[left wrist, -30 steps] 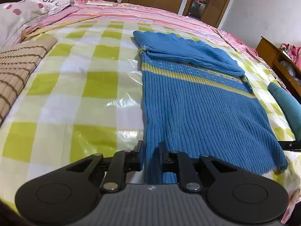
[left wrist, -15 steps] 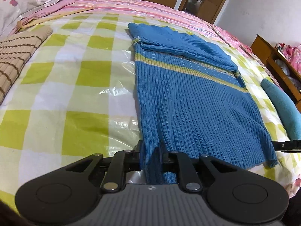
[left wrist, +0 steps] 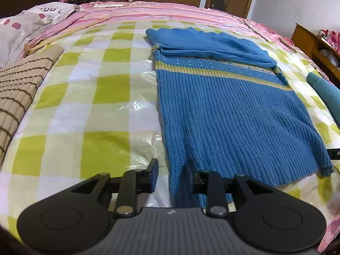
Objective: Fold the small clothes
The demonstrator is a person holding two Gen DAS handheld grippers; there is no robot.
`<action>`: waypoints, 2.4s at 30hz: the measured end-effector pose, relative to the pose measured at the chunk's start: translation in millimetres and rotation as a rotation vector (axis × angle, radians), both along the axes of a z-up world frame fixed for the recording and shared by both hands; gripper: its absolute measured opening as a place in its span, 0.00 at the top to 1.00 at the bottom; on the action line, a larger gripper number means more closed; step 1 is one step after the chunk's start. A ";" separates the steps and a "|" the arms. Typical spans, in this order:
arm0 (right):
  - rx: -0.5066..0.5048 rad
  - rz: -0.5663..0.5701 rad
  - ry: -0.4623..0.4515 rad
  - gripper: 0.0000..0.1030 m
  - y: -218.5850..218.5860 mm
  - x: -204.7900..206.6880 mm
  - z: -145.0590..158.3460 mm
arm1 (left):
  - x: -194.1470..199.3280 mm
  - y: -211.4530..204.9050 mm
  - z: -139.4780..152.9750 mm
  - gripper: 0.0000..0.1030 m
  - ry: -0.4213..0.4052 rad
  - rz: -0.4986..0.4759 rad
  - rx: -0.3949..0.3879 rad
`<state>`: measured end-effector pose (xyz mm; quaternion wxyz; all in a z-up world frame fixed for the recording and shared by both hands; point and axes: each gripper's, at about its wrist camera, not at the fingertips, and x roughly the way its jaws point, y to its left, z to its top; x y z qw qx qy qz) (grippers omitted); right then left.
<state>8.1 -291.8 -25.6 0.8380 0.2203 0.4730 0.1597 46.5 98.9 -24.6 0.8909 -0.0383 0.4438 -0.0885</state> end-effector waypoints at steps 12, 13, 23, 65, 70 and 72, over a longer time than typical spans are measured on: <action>0.049 -0.008 0.005 0.77 -5.5 -1.0 -2.4 | 6.4 13.5 1.0 0.80 0.086 0.035 -0.205; 0.054 -0.008 0.006 0.77 -6.2 -0.6 -2.8 | 6.3 13.3 -0.4 0.79 0.087 0.036 -0.206; 0.083 0.014 0.005 0.77 -11.4 -2.4 -3.4 | 2.5 5.0 2.3 0.66 0.077 0.026 -0.156; 0.411 -0.103 -0.077 0.92 -17.7 11.5 0.8 | 16.0 22.9 20.2 0.88 -0.038 0.104 -0.583; 0.493 -0.170 -0.179 0.92 -27.5 42.6 21.2 | 55.8 23.9 37.0 0.88 -0.131 0.107 -0.663; 0.506 -0.183 -0.213 0.92 -30.2 57.4 28.3 | 73.4 22.4 43.9 0.88 -0.163 0.100 -0.672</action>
